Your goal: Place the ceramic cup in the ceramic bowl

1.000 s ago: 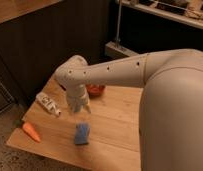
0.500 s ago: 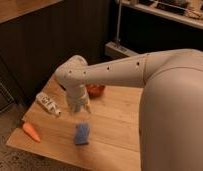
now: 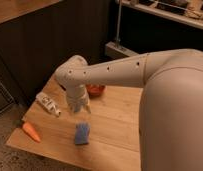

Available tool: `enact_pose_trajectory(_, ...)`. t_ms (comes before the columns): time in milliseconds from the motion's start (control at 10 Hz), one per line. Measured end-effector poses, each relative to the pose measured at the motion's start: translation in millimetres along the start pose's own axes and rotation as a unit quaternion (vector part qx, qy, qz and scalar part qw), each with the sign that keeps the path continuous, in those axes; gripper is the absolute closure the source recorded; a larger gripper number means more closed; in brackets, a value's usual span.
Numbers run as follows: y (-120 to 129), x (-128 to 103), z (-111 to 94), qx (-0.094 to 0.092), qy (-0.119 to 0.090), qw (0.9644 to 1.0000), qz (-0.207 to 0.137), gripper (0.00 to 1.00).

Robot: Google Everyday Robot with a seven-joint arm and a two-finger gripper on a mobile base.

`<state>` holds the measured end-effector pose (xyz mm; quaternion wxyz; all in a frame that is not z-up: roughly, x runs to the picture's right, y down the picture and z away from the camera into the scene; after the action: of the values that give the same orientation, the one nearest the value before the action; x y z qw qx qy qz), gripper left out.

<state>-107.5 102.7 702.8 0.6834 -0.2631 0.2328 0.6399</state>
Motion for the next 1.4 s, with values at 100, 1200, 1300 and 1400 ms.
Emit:
enact_pose_trajectory(100, 0, 0, 0, 0.000, 0.000, 1.0000, 0.000, 0.35)
enact_pose_trajectory(1200, 21, -69, -39, 0.035, -0.061, 0.9975, -0.008, 0.35)
enact_pose_trajectory(1300, 15, -83, -36, 0.032, -0.062, 0.9976, -0.001, 0.35)
enact_pose_trajectory(1400, 12, -92, -31, 0.030, -0.060, 0.9977, 0.003, 0.35)
